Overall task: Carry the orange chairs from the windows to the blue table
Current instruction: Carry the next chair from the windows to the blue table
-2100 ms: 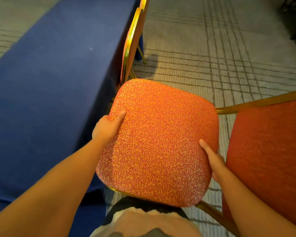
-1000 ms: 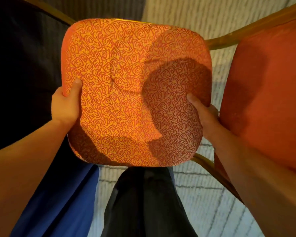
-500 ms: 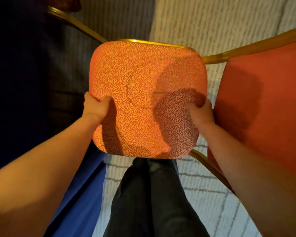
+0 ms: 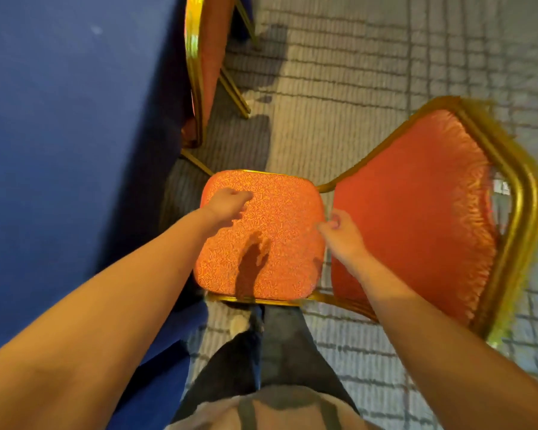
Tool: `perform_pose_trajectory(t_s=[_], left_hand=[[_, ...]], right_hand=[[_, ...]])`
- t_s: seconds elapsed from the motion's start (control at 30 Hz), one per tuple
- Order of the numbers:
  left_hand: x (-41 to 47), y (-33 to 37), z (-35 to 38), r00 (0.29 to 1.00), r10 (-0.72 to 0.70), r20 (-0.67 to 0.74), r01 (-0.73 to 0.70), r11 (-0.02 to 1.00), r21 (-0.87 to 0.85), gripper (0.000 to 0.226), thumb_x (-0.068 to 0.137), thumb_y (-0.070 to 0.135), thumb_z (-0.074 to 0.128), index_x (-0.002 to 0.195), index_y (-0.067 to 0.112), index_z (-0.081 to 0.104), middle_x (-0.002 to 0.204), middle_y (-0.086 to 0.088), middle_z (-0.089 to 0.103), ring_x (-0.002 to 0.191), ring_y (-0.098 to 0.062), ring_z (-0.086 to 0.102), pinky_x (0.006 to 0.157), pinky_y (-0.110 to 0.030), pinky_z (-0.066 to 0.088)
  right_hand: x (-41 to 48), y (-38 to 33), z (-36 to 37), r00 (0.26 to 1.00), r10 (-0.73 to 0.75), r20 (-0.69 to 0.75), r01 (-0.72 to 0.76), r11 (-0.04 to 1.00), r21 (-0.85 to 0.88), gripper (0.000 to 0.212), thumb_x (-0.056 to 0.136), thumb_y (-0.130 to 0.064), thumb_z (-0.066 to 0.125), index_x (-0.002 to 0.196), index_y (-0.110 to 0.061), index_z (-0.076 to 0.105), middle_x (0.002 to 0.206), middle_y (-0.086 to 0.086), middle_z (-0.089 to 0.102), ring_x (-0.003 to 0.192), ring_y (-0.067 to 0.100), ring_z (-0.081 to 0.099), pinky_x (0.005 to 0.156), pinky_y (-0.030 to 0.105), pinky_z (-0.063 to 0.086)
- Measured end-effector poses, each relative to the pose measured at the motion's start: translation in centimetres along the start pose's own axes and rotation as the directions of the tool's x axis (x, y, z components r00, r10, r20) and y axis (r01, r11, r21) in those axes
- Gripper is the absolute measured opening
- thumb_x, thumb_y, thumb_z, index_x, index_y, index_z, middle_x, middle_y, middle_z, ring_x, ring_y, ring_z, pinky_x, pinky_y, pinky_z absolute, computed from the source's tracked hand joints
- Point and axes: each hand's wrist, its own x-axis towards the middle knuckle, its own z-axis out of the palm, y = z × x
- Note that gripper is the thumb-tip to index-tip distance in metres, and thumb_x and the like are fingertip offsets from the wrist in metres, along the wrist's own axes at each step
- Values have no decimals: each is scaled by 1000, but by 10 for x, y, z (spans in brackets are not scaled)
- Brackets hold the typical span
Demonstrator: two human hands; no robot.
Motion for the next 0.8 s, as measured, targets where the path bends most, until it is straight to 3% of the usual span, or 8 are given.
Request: perform_pose_trajectory(t_s=[0.17,0.27,0.37,0.47,0.53,0.63,0.7,0.8], left_hand=[[-63,28,3,996,54,70,-57,997,52,37,99,39,47,126,15,49,119,-11,55,112,-28,54,97,-41,39],[-89,44,9,993,99,63,-101,994,44,42,99,41,46,131,14,48,123,-11,55,112,-28,54,95,-40,40],[-98,56,16,987,157,18,-158,986,43,33,99,41,46,118,15,55,115,-9,56,104,-26,54,87,-39,41],[-109,73,30,969,230,-89,-233,972,-19,20,98,38,48,97,20,56,99,-6,53,87,-21,51,66,-31,37],[-112,82,43,958,235,-163,-248,966,-66,18,97,36,49,86,23,52,94,-6,50,77,-19,48,58,-27,33],[-112,91,76,913,242,-329,-292,950,-112,20,95,35,51,78,26,49,92,-7,52,79,-20,49,60,-28,35],[-113,96,102,859,219,-463,-314,940,-137,8,94,34,54,89,28,52,90,-3,56,79,-17,54,66,-29,39],[-122,103,142,773,174,-610,-336,928,-160,19,89,31,56,76,34,43,72,7,47,61,-9,46,58,-28,36]], right_hand=[[-45,-39,-44,994,-102,32,105,988,-112,38,91,-4,61,127,-1,51,68,-6,49,38,-3,45,37,10,30],[-53,-65,-68,983,-177,52,183,970,-160,46,91,-6,63,134,0,46,82,-5,51,54,1,43,41,6,32],[-41,-88,-83,962,-257,97,274,922,-273,55,90,-8,65,138,3,42,80,-12,40,72,6,46,59,4,36],[-22,-113,-107,921,-329,209,386,841,-379,61,88,-14,65,142,1,40,81,-9,40,93,16,45,78,25,37],[-8,-125,-120,885,-348,309,456,782,-425,67,88,-20,67,145,-3,37,104,3,52,102,18,49,84,28,38],[12,-139,-142,800,-390,455,586,667,-460,72,87,-31,69,148,-10,35,144,14,45,118,24,52,92,31,40],[23,-147,-159,724,-426,542,681,561,-470,75,86,-39,68,149,-15,34,148,12,43,128,24,48,97,33,39],[31,-154,-185,635,-444,632,771,416,-482,78,84,-47,65,150,-20,34,150,7,41,134,22,44,99,36,39]])
